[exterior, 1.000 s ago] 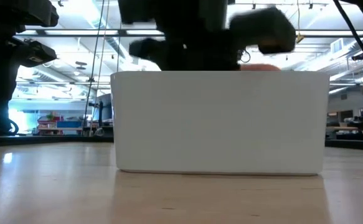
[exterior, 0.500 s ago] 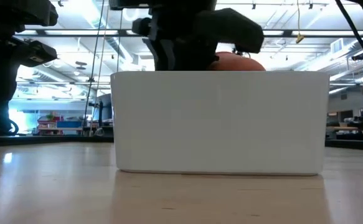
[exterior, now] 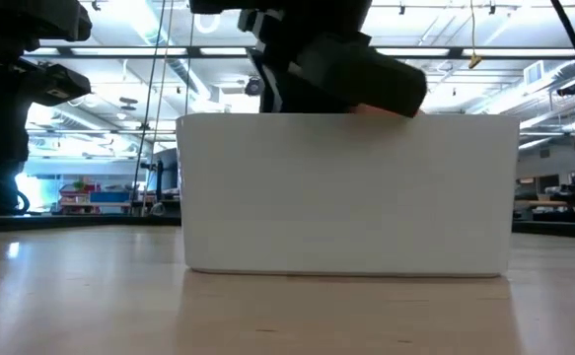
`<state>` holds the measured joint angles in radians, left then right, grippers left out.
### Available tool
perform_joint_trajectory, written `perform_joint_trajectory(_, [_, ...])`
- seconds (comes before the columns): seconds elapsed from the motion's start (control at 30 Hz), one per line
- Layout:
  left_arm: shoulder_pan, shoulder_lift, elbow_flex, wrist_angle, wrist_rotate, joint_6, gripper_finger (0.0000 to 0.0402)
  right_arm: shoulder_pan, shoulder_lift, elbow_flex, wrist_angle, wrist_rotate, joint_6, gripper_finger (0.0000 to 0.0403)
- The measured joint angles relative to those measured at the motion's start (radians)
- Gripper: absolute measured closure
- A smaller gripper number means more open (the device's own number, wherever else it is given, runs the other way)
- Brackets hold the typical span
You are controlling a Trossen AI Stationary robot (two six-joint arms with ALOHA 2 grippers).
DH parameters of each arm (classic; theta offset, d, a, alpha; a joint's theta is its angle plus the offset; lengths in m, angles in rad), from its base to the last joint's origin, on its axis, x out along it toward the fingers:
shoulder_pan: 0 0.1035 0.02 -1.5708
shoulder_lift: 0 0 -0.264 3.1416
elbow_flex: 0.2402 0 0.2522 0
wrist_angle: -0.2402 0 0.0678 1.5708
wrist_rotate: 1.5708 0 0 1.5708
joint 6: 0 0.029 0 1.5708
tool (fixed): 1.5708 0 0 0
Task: Nest measuring cups in basket
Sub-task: Remove the nested measuring cups from the white bin
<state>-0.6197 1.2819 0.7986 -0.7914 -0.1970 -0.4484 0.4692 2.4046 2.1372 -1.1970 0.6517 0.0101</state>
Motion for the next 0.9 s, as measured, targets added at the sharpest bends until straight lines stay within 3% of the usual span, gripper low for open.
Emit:
perform_joint_trajectory(0.27, [0.000, 0.000, 0.000, 0.000, 0.000, 0.000, 0.0317, 0.016, 0.000, -0.004, 0.007, 0.032, 0.161, 0.0327])
perform_joint_trajectory(0.73, [0.000, 0.000, 0.000, -0.012, 0.000, -0.001, 0.0317, 0.030, -0.009, -0.153, 0.107, 0.073, 0.146, 0.0330])
perform_joint_trajectory(0.9, [0.000, 0.000, 0.000, -0.019, 0.000, 0.000, 0.0317, 0.017, -0.010, -0.153, 0.118, 0.004, 0.137, 0.0327])
